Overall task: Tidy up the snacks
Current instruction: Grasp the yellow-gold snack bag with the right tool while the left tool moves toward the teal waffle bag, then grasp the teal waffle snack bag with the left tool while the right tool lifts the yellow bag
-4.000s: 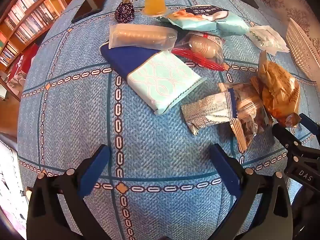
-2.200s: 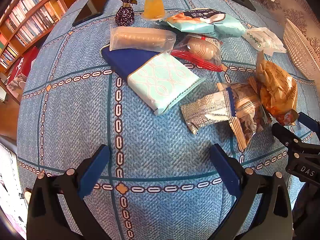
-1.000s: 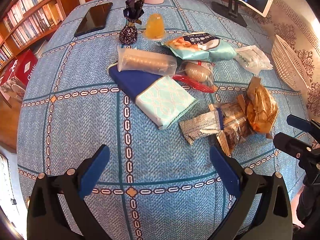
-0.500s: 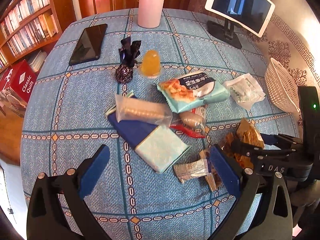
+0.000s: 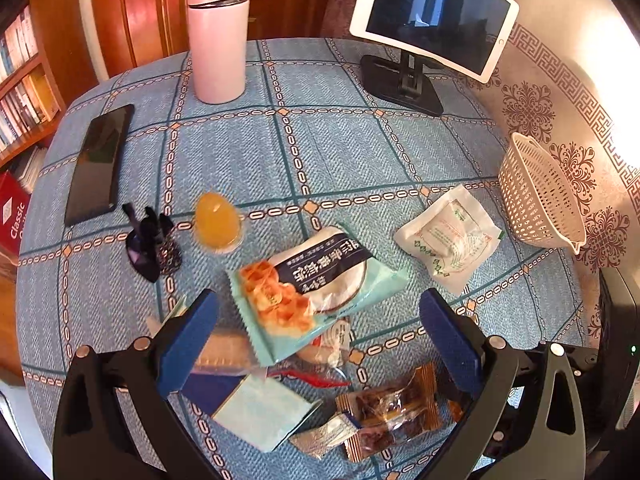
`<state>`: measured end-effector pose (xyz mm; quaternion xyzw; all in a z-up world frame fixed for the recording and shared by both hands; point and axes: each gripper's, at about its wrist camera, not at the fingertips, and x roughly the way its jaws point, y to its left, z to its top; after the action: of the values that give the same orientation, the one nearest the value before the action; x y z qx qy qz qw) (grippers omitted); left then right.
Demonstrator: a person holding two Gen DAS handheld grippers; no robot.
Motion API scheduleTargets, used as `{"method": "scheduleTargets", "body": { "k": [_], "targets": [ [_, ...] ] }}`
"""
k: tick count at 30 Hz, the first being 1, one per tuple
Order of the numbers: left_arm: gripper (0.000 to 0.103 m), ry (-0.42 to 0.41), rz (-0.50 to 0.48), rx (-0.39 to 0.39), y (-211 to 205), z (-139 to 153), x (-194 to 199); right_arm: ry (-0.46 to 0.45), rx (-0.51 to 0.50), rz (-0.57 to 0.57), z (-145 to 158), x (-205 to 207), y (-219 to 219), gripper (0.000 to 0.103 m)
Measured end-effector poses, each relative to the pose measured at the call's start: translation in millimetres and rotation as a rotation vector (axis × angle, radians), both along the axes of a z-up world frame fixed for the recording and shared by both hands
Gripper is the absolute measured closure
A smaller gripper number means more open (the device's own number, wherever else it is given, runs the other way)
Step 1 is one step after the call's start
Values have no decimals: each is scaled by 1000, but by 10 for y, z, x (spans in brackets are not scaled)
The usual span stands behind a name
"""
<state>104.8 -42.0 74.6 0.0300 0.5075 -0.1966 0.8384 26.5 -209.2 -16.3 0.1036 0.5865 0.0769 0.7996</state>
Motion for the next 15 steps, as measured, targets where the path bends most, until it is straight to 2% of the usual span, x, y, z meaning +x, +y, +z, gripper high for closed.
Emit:
{"method": "scheduleTargets", "body": {
  "k": [4,15],
  "targets": [
    [2,27,-37,-13,-128,-108,180,4,13,-9,3,-139,-82,53],
    [2,68,-135,41,-324,-391,432,11,42,-45,1,-550,-370,53]
  ]
}}
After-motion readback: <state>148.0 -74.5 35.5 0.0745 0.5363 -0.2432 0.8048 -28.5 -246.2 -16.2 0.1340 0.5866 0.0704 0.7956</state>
